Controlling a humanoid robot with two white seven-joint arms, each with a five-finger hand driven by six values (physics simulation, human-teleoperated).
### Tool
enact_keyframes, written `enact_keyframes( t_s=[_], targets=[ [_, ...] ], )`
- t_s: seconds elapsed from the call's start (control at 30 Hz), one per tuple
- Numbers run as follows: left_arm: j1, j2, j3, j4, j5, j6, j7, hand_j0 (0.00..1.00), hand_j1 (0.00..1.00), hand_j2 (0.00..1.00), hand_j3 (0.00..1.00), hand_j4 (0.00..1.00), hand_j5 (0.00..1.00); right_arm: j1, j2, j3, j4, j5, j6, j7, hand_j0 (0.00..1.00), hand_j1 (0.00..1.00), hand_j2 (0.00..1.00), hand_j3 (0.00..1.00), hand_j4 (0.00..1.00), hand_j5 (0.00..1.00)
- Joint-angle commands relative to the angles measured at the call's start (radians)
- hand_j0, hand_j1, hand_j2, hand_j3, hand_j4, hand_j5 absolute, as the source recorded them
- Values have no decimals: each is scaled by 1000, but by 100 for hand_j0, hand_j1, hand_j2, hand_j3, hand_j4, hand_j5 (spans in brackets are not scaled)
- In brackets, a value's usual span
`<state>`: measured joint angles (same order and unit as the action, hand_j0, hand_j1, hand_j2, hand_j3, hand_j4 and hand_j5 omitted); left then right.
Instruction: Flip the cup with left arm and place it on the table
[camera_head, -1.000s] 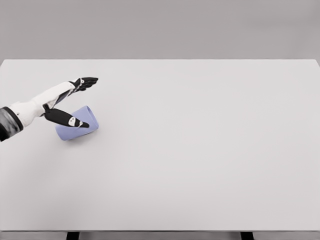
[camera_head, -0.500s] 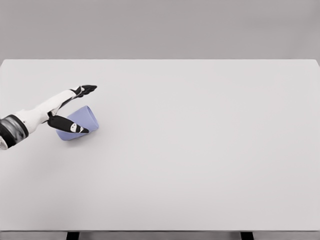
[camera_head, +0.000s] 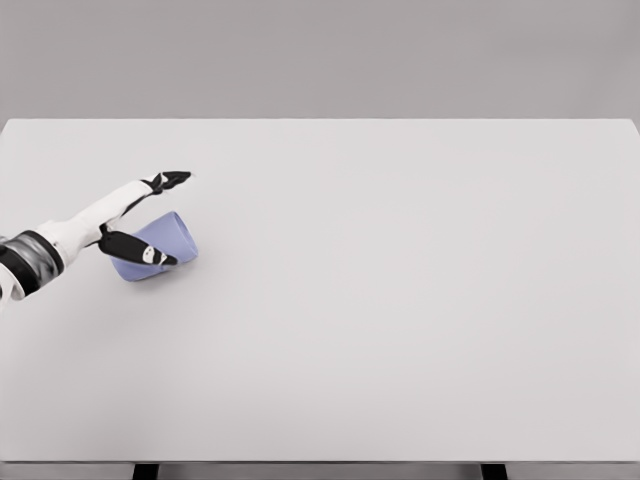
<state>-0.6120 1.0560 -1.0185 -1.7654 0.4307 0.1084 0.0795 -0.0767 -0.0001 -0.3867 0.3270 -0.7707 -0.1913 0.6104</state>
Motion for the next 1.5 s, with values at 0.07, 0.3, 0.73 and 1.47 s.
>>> enact_keyframes(
  t_s=[0.07, 0.3, 0.73, 1.47],
  targets=[
    [2, 1, -2, 0, -1, 33, 29, 100, 100, 100, 100, 100, 100, 0, 0, 0, 0, 1, 0, 0, 100, 100, 100, 100, 100, 100],
    [23, -24, -2, 0, -38, 111, 31, 100, 100, 100, 100, 100, 100, 0, 0, 0, 0, 1, 0, 0, 100, 100, 100, 100, 100, 100],
    [15, -47, -5, 0, -46, 180, 22, 100, 100, 100, 100, 100, 100, 0, 0, 0, 0, 1, 0, 0, 100, 100, 100, 100, 100, 100],
    [12, -74, -3, 0, -78, 237, 28, 83, 83, 83, 83, 83, 83, -2, 0, 0, 0, 1, 0, 0, 100, 100, 100, 100, 100, 100]
  ],
)
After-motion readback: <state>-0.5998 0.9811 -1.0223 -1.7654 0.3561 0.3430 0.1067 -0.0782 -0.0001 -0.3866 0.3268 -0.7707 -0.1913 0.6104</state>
